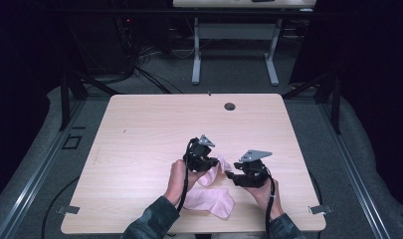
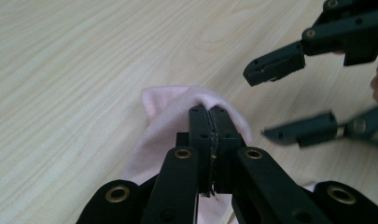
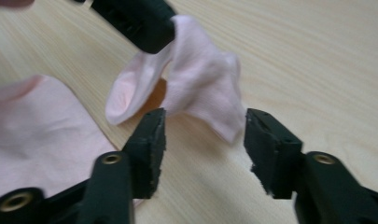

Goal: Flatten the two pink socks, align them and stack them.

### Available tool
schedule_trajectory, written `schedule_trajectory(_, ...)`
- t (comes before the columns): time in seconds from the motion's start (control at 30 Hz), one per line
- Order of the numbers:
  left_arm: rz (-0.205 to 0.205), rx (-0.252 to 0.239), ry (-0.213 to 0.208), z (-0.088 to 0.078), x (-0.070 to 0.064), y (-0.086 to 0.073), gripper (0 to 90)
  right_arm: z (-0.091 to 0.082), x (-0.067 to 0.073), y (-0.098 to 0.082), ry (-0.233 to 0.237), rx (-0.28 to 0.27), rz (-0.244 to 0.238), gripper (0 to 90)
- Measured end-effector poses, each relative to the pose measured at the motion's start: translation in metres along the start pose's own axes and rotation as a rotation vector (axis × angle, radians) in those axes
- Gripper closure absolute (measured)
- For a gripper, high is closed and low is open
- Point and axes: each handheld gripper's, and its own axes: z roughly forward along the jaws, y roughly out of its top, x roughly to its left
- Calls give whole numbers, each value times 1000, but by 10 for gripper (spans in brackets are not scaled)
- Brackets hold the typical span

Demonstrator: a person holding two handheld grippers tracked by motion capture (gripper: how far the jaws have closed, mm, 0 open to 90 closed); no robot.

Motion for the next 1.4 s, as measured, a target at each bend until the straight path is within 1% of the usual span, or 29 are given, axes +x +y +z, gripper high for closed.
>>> schedule_trajectory(0.07, -11, -10, -7, 0, 1, 2, 895, 3, 8, 0, -22, -13, -34, 408)
schedule_trajectory(0.1, -8, -12, -12, -1, 1, 2, 896, 6, 12, 1, -56, -19, -60, 413)
schedule_trajectory(0.17, -8, -17, -10, -2, 1, 2, 895, 10, 15, 2, -98, -23, -94, 457)
schedule_trajectory(0.2, -1, -16, -14, -3, 1, 2, 896, 11, 15, 3, -124, -28, -111, 514)
schedule_trajectory(0.3, -2, -25, -36, -5, 4, 0, 895, 11, 10, 6, -122, -61, -121, 700)
schedule_trajectory(0.37, 8, -25, -35, -7, 5, -1, 894, 8, 8, 9, -105, -82, -137, 783)
schedule_trajectory(0.4, 7, -31, -43, -7, 5, -2, 894, 6, 8, 11, -88, -79, -153, 819)
schedule_trajectory(0.43, 6, -33, -44, -8, 6, -3, 893, 4, 8, 13, -99, -75, -161, 847)
schedule_trajectory(0.47, 0, -41, -47, -9, 5, -3, 893, 2, 7, 16, -95, -68, -163, 856)
schedule_trajectory(0.57, 10, -55, -57, -11, 6, -7, 891, -6, 7, 22, -91, -59, -167, 865)
schedule_trajectory(0.63, 14, -63, -59, -12, 6, -10, 883, -12, 7, 27, -87, -45, -151, 867)
schedule_trajectory(0.7, 11, -81, -58, -12, 5, -13, 814, -16, 8, 34, -82, -17, -129, 868)
schedule_trajectory(0.73, 15, -84, -41, -13, 3, -15, 752, -19, 9, 37, -85, -13, -121, 869)
schedule_trajectory(0.77, 15, -84, -41, -13, 3, -15, 683, -20, 9, 41, -82, 4, -105, 869)
schedule_trajectory(0.8, 18, -111, -14, -15, -5, -23, 583, -23, 11, 47, -84, 16, -88, 869)
schedule_trajectory(0.87, 32, -113, 30, -17, -14, -31, 476, -26, 11, 54, -72, 39, -58, 868)
schedule_trajectory(0.9, 34, -122, 49, -18, -18, -35, 441, -27, 12, 56, -73, 36, -46, 868)
schedule_trajectory(0.93, 22, -128, 54, -17, -24, -40, 413, -29, 13, 59, -78, 43, -42, 869)
schedule_trajectory(0.97, 22, -128, 54, -17, -24, -40, 392, -29, 15, 62, -76, 51, -34, 869)
schedule_trajectory(1.0, 33, -119, 99, -12, -33, -45, 377, -30, 16, 65, -74, 55, -29, 869)
schedule_trajectory(1.03, 42, -100, 112, -9, -36, -46, 372, -30, 18, 67, -78, 61, -25, 868)
schedule_trajectory(1.1, 36, -65, 146, 1, -39, -47, 352, -29, 19, 69, -82, 60, -23, 869)
schedule_trajectory(1.17, 26, -43, 169, 8, -40, -47, 362, -29, 20, 71, -86, 69, -13, 868)
schedule_trajectory(1.23, 25, -20, 192, 13, -39, -46, 420, -29, 19, 71, -76, 71, 0, 868)
schedule_trajectory(1.27, 17, -21, 200, 15, -38, -47, 466, -29, 19, 70, -77, 65, 12, 868)
schedule_trajectory(1.3, 18, -1, 208, 18, -36, -47, 519, -28, 18, 69, -74, 63, 16, 868)
schedule_trajectory(1.33, 22, 2, 211, 19, -34, -48, 607, -28, 17, 67, -66, 66, 22, 868)
schedule_trajectory(1.37, 20, 5, 205, 19, -32, -50, 646, -29, 17, 66, -66, 64, 24, 868)
schedule_trajectory(1.4, 21, 13, 193, 19, -29, -51, 727, -30, 16, 65, -66, 65, 23, 868)
